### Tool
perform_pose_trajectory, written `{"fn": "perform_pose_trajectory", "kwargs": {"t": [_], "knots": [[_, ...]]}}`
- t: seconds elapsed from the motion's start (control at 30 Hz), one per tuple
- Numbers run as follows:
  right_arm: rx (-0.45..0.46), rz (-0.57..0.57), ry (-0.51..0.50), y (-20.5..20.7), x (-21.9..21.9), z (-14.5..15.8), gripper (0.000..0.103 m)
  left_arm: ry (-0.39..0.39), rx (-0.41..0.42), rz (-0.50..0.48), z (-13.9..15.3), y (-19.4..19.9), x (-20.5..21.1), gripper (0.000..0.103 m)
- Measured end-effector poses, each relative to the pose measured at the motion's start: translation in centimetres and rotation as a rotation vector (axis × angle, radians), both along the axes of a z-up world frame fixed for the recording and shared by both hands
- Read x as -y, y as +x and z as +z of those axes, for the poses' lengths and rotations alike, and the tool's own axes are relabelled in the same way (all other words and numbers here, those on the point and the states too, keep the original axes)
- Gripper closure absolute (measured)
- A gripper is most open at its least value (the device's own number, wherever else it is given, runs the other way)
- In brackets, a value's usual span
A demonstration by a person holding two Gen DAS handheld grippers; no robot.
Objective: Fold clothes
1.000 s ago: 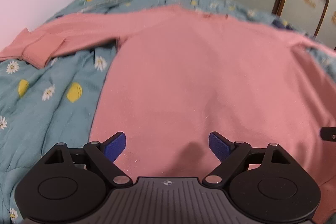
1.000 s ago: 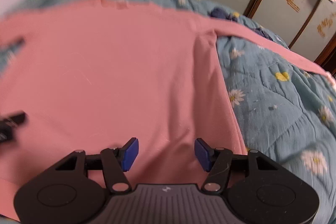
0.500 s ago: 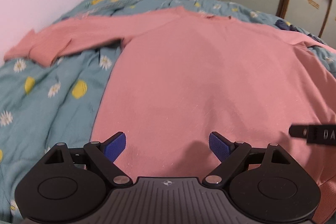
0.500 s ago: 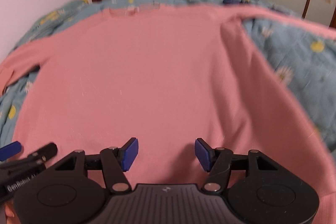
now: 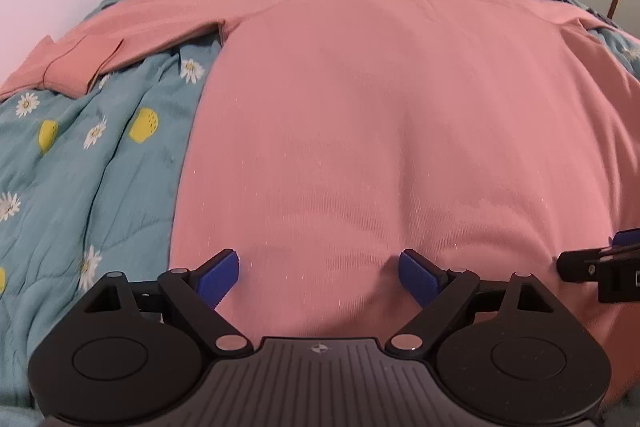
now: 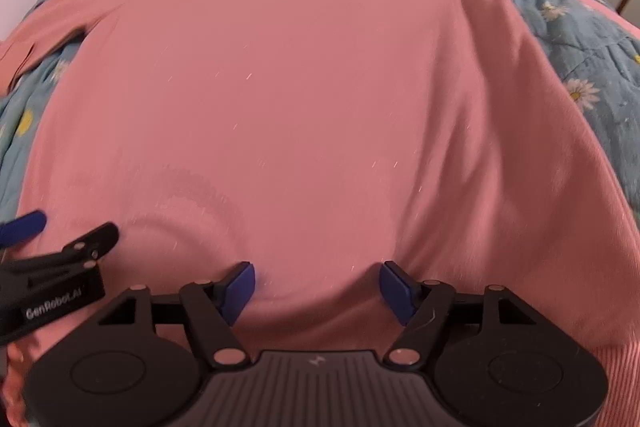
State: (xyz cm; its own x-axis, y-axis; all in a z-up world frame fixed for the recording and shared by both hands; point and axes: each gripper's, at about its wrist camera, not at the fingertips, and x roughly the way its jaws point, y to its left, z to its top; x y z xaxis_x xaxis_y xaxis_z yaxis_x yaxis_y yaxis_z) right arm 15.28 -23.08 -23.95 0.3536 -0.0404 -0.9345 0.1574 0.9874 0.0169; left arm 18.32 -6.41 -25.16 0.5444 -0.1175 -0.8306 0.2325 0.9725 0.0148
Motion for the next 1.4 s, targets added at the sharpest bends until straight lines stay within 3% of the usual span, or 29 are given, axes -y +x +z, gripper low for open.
{"fn": "perform_pose_trajectory", "kwargs": {"t": [0.07,0.13,0.27,0.33,0.57,0.77,0.9,1.0,1.17,1.3,1.4], "knots": [[0.04,-0.004,0.01,-0.9,0.0,0.7,0.034,-0.021,-0.015,0.012,0.7,-0.2,-0.4,0.019],[0.163,-0.023,0.025,-2.9,0.1,2.6,0.034,-0.078,-0.006,0.033,2.2,-0.8,-1.4,0.019],[0.312,-0.053,0.005,-6.1,0.0,6.0,0.022,-0.114,0.108,0.052,6.1,-2.4,-2.5,0.018],[0.35,-0.063,-0.034,-7.2,-0.3,7.4,0.022,-0.105,0.156,0.04,7.8,-3.3,-2.7,0.015],[0.328,-0.03,-0.144,-8.3,-1.0,12.1,0.021,-0.008,0.296,0.016,12.2,-7.4,-2.4,0.011],[0.436,-0.02,-0.301,-10.2,-3.2,15.7,0.021,0.036,0.365,0.041,16.1,-9.5,-2.2,0.011],[0.498,-0.046,-0.256,-12.1,-3.4,18.8,0.021,0.022,0.381,-0.012,18.5,-10.5,-2.6,0.011],[0.51,-0.048,-0.22,-12.8,-3.6,20.3,0.021,0.018,0.435,0.048,20.6,-12.1,-3.3,0.011],[0.466,-0.057,-0.278,-13.8,-5.1,22.1,0.021,-0.014,0.383,0.094,23.0,-13.6,-4.5,0.011],[0.464,-0.065,-0.252,-15.3,-5.9,23.1,0.021,-0.063,0.329,0.086,24.4,-14.6,-5.2,0.01],[0.467,-0.057,-0.224,-16.4,-6.5,23.7,0.021,-0.049,0.323,0.085,25.0,-15.3,-4.9,0.01]]}}
